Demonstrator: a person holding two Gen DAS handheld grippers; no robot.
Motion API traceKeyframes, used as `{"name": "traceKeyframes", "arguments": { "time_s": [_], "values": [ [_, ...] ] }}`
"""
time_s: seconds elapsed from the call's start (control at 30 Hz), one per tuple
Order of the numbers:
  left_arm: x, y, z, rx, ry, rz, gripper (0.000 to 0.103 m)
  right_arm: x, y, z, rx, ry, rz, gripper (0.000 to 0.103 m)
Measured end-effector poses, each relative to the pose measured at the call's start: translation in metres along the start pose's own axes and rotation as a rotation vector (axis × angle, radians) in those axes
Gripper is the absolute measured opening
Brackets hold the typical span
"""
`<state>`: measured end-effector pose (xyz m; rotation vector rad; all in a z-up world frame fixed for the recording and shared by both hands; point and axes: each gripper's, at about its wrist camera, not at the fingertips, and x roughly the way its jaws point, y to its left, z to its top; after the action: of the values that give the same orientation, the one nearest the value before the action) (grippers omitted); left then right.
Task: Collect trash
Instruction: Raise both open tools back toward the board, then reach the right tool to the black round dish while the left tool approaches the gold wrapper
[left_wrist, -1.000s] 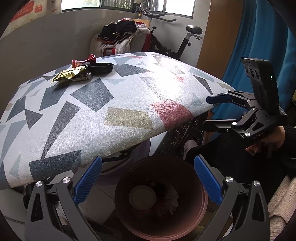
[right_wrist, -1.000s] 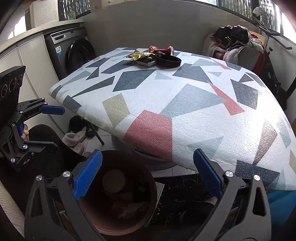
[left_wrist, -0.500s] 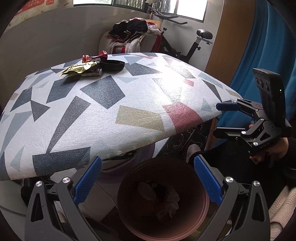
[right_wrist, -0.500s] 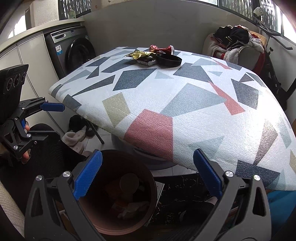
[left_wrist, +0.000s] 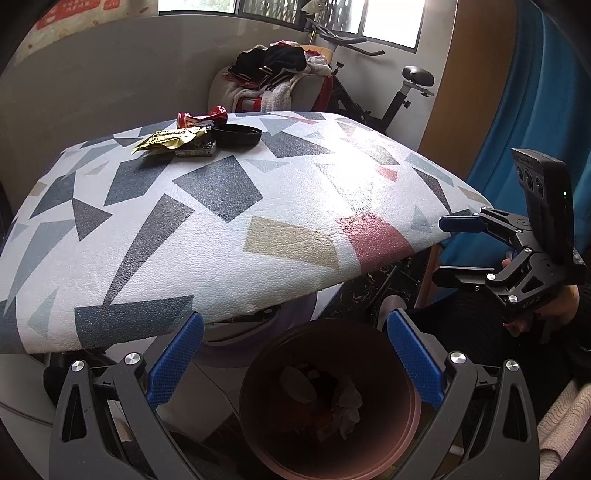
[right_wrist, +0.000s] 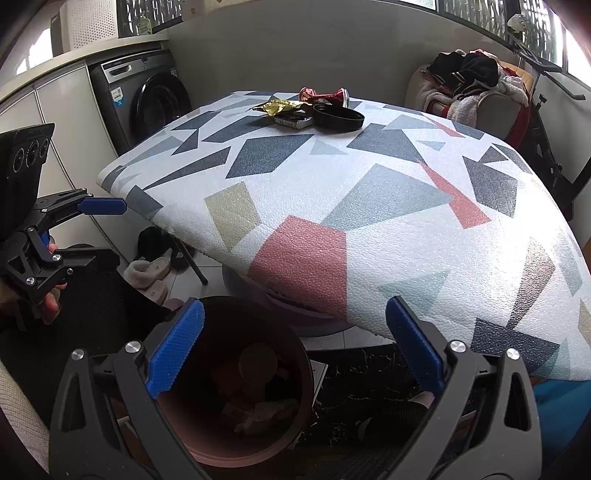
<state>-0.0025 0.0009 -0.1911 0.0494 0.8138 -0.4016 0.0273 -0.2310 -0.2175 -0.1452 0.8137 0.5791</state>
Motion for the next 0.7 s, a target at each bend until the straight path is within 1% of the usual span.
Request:
{"name": "traceKeyframes", "arguments": {
  "time_s": [0.1, 0.2, 0.27, 0.37, 0.5, 0.63, 0.7],
  "values": [
    [0.000, 0.002, 0.003, -0.009, 0.005, 0.009, 0.097, 0.005, 0.000, 0.000, 0.001, 0.020, -0.002, 0.097],
    [-0.005, 0.012, 0.010, -0.047, -0.035, -0.005, 0.097, 0.005, -0.005, 0.004, 0.024, 0.025, 0.008, 0.097],
    [-0.010, 0.021, 0.018, -0.071, -0.063, -0.009, 0.097, 0.006, -0.011, 0.010, 0.035, 0.019, 0.014, 0.097],
    [-0.007, 0.041, 0.036, -0.117, -0.060, -0.023, 0.097, 0.012, -0.020, 0.028, 0.037, 0.020, 0.008, 0.097],
    [0.001, 0.077, 0.064, -0.204, -0.065, -0.030, 0.097, 0.031, -0.033, 0.070, 0.050, -0.001, 0.014, 0.097],
    [0.015, 0.113, 0.092, -0.268, -0.067, 0.011, 0.097, 0.064, -0.048, 0.130, 0.084, -0.018, -0.006, 0.097],
    [0.022, 0.131, 0.105, -0.302, -0.070, 0.035, 0.097, 0.086, -0.055, 0.161, 0.119, -0.018, 0.024, 0.097]
  ]
}}
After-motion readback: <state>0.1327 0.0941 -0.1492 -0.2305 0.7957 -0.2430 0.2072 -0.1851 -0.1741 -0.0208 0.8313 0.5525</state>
